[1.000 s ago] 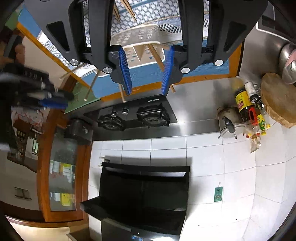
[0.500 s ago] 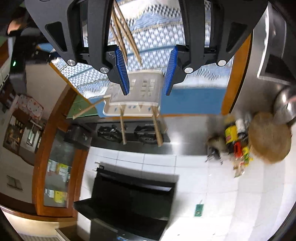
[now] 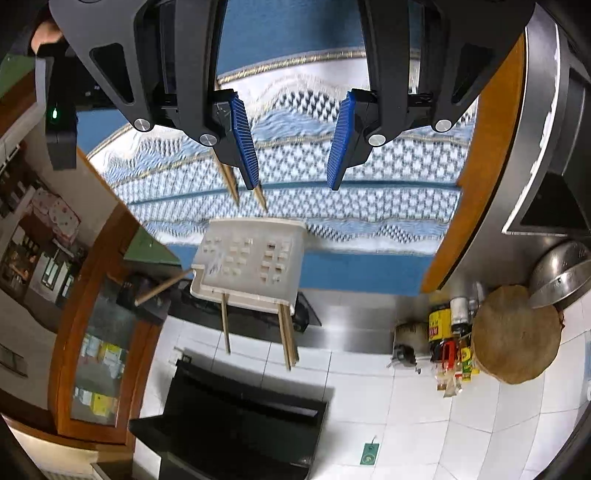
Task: Organize utensils
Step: 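Move both open grippers back down to the chopsticks on the cloth, then grasp a chopstick with the right gripper while the left gripper grasps another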
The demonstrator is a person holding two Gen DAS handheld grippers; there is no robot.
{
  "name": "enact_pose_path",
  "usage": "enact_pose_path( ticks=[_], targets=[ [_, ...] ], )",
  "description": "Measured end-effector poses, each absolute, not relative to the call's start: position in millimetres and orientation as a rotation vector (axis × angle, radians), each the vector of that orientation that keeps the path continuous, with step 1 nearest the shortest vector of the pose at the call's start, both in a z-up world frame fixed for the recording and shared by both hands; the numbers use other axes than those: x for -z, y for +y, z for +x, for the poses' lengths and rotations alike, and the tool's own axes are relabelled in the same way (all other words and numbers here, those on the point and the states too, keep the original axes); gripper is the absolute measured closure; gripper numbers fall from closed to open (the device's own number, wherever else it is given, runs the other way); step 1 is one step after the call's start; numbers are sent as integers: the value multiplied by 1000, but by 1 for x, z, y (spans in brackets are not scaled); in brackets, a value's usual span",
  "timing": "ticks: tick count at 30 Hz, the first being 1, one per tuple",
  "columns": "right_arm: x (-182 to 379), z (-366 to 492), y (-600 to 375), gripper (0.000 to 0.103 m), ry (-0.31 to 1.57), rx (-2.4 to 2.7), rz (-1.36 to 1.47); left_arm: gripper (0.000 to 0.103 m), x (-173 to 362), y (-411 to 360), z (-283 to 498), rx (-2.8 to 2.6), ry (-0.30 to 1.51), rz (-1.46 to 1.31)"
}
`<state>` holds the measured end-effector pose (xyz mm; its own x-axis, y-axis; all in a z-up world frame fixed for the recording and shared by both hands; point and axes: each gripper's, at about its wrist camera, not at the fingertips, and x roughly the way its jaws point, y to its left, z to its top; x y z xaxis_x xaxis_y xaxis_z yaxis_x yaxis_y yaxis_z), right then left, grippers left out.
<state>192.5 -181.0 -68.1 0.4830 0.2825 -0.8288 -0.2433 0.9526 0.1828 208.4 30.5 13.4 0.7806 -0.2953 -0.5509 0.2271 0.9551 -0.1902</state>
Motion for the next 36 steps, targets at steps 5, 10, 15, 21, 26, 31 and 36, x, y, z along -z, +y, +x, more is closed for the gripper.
enact_pose_path(
  ticks=[5,10,15,21,26,31,36],
  targets=[
    [75,194,-179,89,1032,-313,74,63,5,29,199,304,649,-119],
    [78,195,-173,92,1027,-281,43,64,17,23,192,314,673,-125],
    [78,196,-176,93,1024,-270,44,63,28,12,184,348,701,-115],
    [78,193,-187,94,1018,-253,43,64,46,-13,175,412,752,-100],
    [77,188,-202,96,1014,-237,47,64,61,-37,168,461,783,-76],
    [77,182,-217,96,1012,-226,59,65,75,-64,166,515,805,-54],
    [78,180,-221,96,1014,-236,66,68,91,-81,169,523,838,-19]
  ],
)
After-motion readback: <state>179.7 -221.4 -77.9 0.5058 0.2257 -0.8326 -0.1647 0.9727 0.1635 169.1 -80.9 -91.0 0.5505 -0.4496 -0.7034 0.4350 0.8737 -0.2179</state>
